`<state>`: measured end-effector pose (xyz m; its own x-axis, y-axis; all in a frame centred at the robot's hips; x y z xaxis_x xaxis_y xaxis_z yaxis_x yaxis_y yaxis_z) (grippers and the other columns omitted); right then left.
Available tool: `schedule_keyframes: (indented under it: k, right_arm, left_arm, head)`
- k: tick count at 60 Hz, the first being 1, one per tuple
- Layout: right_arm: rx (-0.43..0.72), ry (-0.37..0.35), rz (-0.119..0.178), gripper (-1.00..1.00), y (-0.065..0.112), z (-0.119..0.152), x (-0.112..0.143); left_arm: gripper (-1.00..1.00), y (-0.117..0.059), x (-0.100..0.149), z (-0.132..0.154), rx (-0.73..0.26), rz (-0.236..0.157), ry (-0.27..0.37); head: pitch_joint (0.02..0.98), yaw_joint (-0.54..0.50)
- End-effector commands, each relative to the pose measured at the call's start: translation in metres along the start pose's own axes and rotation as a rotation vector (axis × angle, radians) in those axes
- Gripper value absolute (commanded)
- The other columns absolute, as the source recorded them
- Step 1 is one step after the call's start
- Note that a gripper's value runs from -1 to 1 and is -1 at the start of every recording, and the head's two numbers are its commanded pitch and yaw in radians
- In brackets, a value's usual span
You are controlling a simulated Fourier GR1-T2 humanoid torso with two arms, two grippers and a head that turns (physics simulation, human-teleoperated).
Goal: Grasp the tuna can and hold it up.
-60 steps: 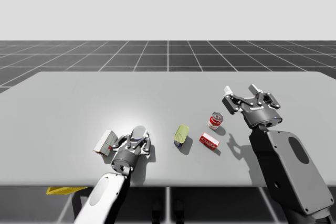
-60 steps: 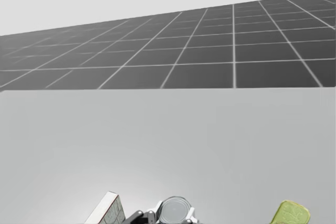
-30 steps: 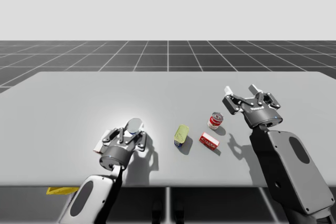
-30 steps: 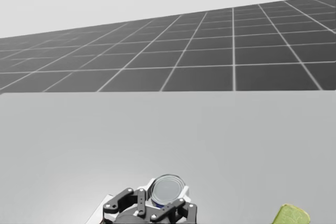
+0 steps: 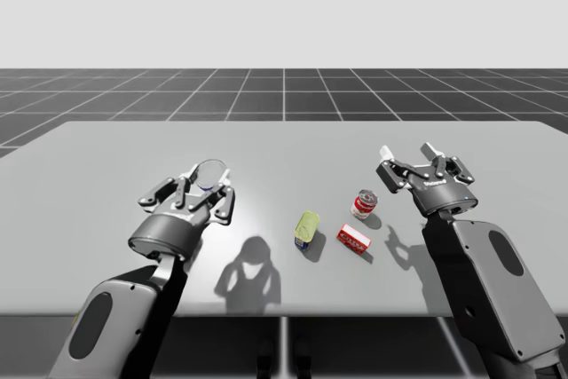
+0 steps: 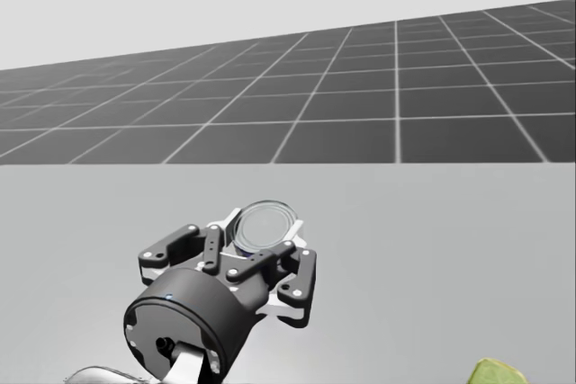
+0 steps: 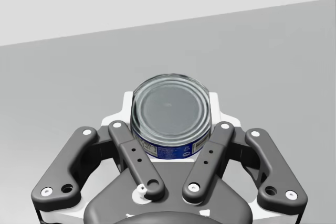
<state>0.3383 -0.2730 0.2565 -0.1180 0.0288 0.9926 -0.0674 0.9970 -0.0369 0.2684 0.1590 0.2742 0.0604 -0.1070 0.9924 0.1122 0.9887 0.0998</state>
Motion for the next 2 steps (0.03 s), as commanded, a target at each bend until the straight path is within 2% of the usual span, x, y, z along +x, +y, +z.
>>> schedule_keyframes:
  k: [1,2]
  right_arm:
    - [0.001,0.002,-0.001,-1.00,-0.0006,-0.0004,-0.0005]
    - [0.001,0.002,-0.002,-1.00,-0.0006,-0.0005,-0.0005]
  left_arm:
    - [0.92,-0.0041,0.0437,-0.0041,-0.099,-0.029,-0.098]
    - [0.92,-0.0036,0.0464,-0.0041,-0.098,-0.030,-0.104]
  head:
    - [0.459,0.25]
    - [0.459,0.25]
